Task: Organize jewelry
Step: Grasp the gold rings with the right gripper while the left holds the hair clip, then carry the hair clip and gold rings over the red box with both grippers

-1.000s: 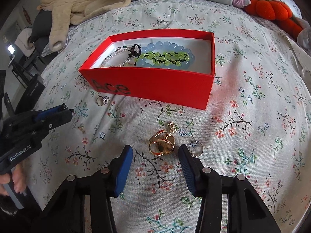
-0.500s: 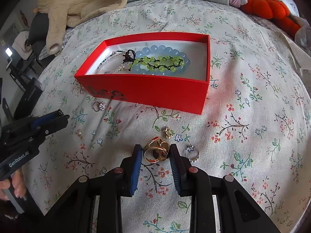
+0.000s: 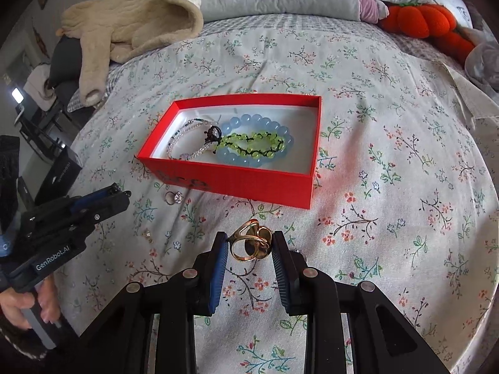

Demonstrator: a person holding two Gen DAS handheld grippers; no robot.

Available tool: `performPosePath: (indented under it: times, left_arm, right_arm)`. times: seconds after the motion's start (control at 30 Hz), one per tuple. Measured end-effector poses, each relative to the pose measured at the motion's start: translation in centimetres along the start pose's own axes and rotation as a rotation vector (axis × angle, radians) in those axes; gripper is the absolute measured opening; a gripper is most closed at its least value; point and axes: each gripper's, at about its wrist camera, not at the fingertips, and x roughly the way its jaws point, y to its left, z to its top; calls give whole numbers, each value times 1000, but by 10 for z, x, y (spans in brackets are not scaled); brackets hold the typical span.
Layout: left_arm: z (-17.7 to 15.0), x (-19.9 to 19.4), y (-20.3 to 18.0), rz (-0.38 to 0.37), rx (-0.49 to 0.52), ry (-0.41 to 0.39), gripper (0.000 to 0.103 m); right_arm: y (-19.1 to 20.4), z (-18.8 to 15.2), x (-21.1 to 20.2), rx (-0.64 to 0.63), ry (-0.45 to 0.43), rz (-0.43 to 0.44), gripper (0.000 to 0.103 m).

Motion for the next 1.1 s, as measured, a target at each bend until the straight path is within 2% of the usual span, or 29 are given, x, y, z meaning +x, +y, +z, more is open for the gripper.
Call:
performPosePath:
  times: [0.3,0.5,0.8,0.97,1.1]
  left_arm:
    - [26,4,-12,-33,-17,-37,25]
    - [38,24,-18,-37,-33,-21,25]
    - [48,51,-20,-31,-74,-6,25]
    - [52,52,-18,-31,-98,-11,26]
    - [54,47,-14,-22,-104,-16,31]
  right_arm:
    - [-8,27,-18,50,-73,14,29]
    - [-14,45,-15,89,-98,34,29]
    - [-20,59,13,122,-63,41,29]
    - [-25,64,23,146,-49,40,29]
    - [-29,66,20,161,-55,58,30]
